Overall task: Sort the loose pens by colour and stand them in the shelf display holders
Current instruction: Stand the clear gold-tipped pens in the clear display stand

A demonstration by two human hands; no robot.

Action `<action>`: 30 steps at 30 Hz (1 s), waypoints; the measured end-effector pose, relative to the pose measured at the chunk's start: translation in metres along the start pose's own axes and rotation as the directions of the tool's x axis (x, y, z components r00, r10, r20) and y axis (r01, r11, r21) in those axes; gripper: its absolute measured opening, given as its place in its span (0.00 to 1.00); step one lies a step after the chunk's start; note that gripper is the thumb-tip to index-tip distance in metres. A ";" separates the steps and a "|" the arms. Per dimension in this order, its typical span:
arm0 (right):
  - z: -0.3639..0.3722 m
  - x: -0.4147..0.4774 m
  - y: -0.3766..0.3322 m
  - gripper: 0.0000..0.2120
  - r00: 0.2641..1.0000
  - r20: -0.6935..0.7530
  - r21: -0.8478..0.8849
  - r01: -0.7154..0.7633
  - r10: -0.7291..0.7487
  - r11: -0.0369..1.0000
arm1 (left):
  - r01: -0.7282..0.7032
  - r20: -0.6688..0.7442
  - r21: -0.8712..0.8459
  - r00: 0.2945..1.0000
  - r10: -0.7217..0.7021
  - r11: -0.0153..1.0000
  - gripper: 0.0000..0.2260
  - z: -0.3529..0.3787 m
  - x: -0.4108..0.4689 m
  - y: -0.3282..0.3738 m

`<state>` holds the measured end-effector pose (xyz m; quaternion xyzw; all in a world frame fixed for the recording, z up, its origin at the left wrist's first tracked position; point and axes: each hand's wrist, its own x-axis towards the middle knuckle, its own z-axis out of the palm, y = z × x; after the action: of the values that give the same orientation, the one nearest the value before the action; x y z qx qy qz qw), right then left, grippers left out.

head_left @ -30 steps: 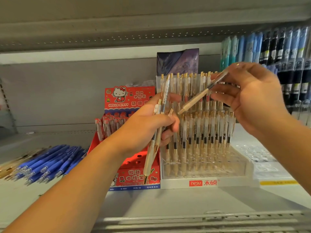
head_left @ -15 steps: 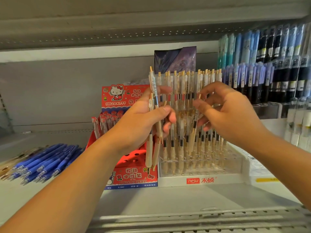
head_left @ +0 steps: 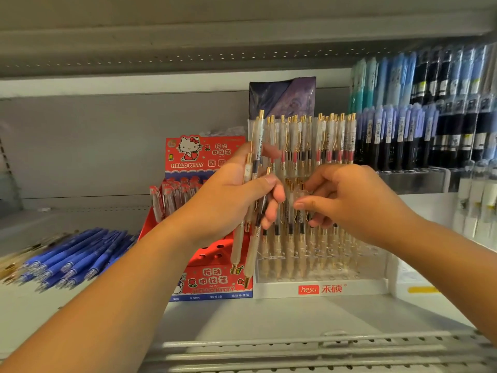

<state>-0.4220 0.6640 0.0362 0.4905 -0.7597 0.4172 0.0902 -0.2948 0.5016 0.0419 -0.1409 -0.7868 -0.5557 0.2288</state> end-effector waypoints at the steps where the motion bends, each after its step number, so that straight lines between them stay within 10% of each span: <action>1: 0.000 0.000 0.000 0.16 1.000 0.003 -0.019 0.001 -0.001 1.000 | 0.003 0.004 0.006 1.000 -0.003 1.000 0.12 0.001 0.000 0.001; 9: -0.009 -0.004 -0.009 0.22 0.933 -0.150 -0.435 0.235 -0.328 0.869 | 0.027 0.029 -0.043 0.999 -0.026 0.999 0.11 0.001 0.000 0.001; 19: -0.002 -0.003 -0.033 0.08 0.994 0.087 0.408 0.024 -0.065 0.913 | 0.037 0.121 -0.138 0.992 -0.020 0.990 0.20 0.002 -0.001 -0.005; 30: -0.013 -0.004 -0.023 0.03 0.987 0.119 0.385 0.056 -0.110 0.921 | 0.071 0.187 -0.214 0.982 -0.030 0.974 0.21 0.003 -0.003 -0.001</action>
<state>-0.4045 0.6723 0.0552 0.5584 -0.6473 0.5171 -0.0418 -0.2938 0.5037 0.0387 -0.1957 -0.7414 -0.6298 0.1242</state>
